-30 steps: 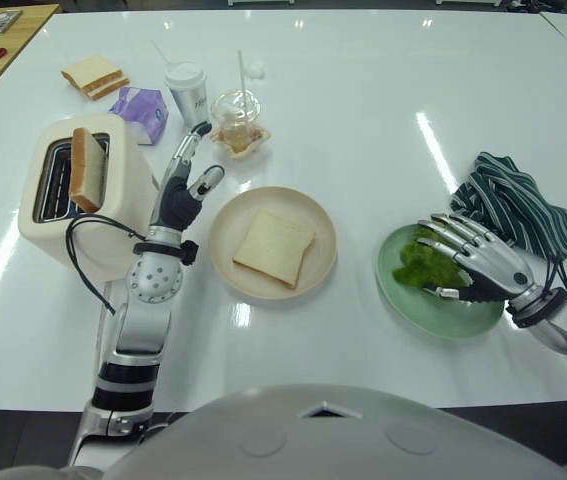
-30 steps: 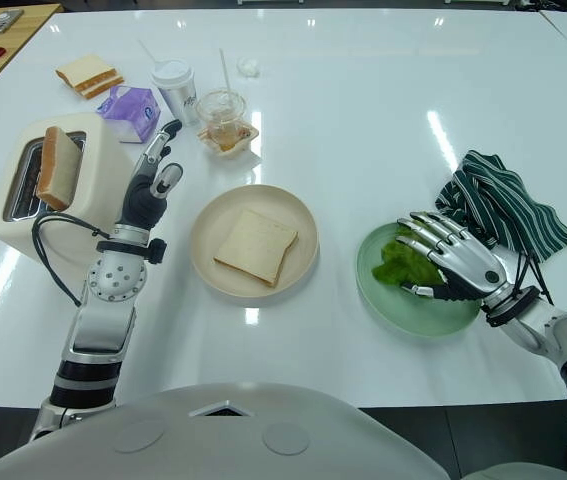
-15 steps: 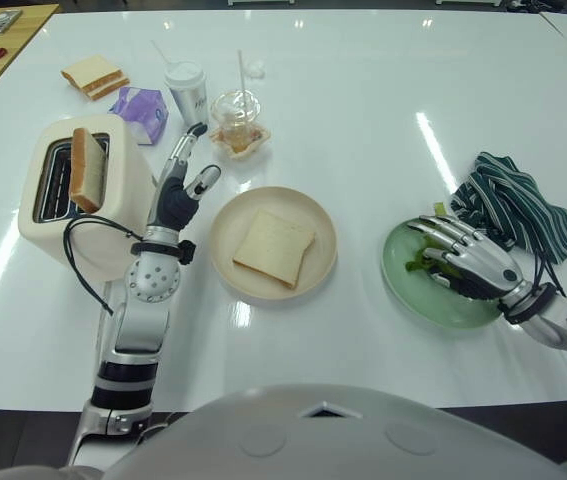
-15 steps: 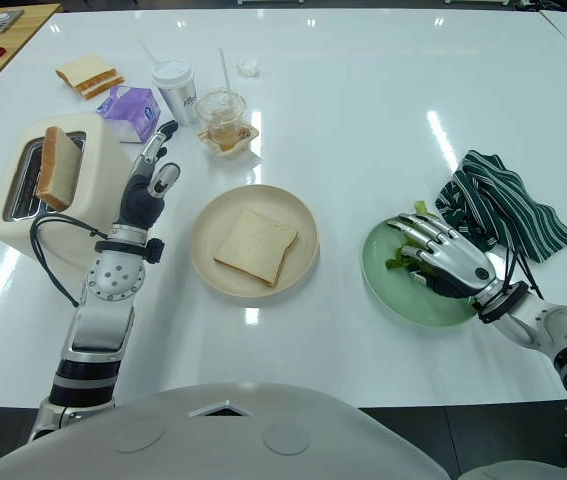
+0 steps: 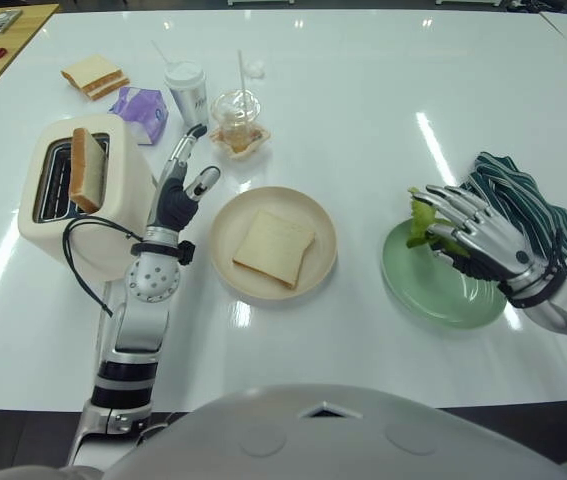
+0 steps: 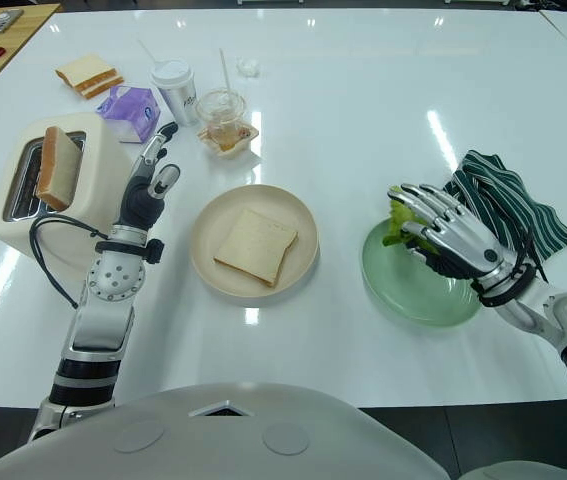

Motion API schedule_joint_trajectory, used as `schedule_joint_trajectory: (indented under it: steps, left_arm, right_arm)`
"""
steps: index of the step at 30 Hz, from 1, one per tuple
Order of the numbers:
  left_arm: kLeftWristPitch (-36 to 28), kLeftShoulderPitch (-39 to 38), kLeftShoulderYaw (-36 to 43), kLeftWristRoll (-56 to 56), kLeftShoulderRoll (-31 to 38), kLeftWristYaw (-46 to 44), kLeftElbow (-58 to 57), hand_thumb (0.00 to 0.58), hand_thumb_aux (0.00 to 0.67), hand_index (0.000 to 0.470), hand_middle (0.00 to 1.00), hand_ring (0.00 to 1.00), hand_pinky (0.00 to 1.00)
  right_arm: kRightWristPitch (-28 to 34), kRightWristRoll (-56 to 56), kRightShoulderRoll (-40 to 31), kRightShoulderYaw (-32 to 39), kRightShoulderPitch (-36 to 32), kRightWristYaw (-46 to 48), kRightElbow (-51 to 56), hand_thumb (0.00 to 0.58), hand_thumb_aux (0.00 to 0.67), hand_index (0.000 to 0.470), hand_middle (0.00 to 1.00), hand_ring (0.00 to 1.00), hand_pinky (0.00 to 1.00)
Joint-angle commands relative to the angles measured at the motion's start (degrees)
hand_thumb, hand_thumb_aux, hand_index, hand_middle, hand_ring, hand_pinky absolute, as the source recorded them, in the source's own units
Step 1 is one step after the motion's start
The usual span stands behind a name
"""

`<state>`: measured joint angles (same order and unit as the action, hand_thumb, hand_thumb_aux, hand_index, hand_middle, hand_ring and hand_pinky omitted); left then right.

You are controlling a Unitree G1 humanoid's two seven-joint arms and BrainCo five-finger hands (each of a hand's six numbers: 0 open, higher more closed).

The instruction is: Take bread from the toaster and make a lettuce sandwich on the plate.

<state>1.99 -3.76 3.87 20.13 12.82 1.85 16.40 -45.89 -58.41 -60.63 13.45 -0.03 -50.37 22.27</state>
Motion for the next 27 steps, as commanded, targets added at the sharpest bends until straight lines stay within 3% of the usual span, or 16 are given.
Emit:
schedule_joint_trajectory:
  steps: [1,6,11,18,27]
  left_arm:
    - [-0.63,-0.34,-0.77,0.23,0.19,-0.46,1.53,0.000,0.000,0.000,0.00,0.00,0.00]
    - [-0.75,-0.52,-1.60,-0.12,0.10,-0.45,2.33,0.000,0.000,0.000,0.00,0.00,0.00]
    - [-0.73,-0.46,-2.29,-0.55,-0.12,-0.78,3.36,0.000,0.000,0.000,0.00,0.00,0.00]
    - [-1.30,-0.45,-1.86,-0.39,-1.17,-1.07,5.12,0.000,0.000,0.000,0.00,0.00,0.00]
    - [-0.56,-0.26,-1.99,-0.47,-1.83,-0.66,3.74,0.000,0.000,0.000,0.00,0.00,0.00]
  right_arm:
    - [-2.11,3.12,-0.12,0.47,-3.10,10.16,-9.73,0.580,0.670,0.470,0.00,0.00,0.00]
    - [-5.18,8.74,7.58,5.13,-14.35,25.51,-15.57,0.580,0.670,0.470,0.00,0.00,0.00]
    - [-7.95,9.85,18.77,12.72,-22.76,34.85,-9.60,0.580,0.670,0.470,0.00,0.00,0.00]
    - [-7.17,2.16,28.23,20.86,-29.19,37.40,6.23,0.580,0.670,0.470,0.00,0.00,0.00]
    - [-3.82,-4.45,30.64,24.31,-31.95,30.77,8.91,0.580,0.670,0.470,0.00,0.00,0.00]
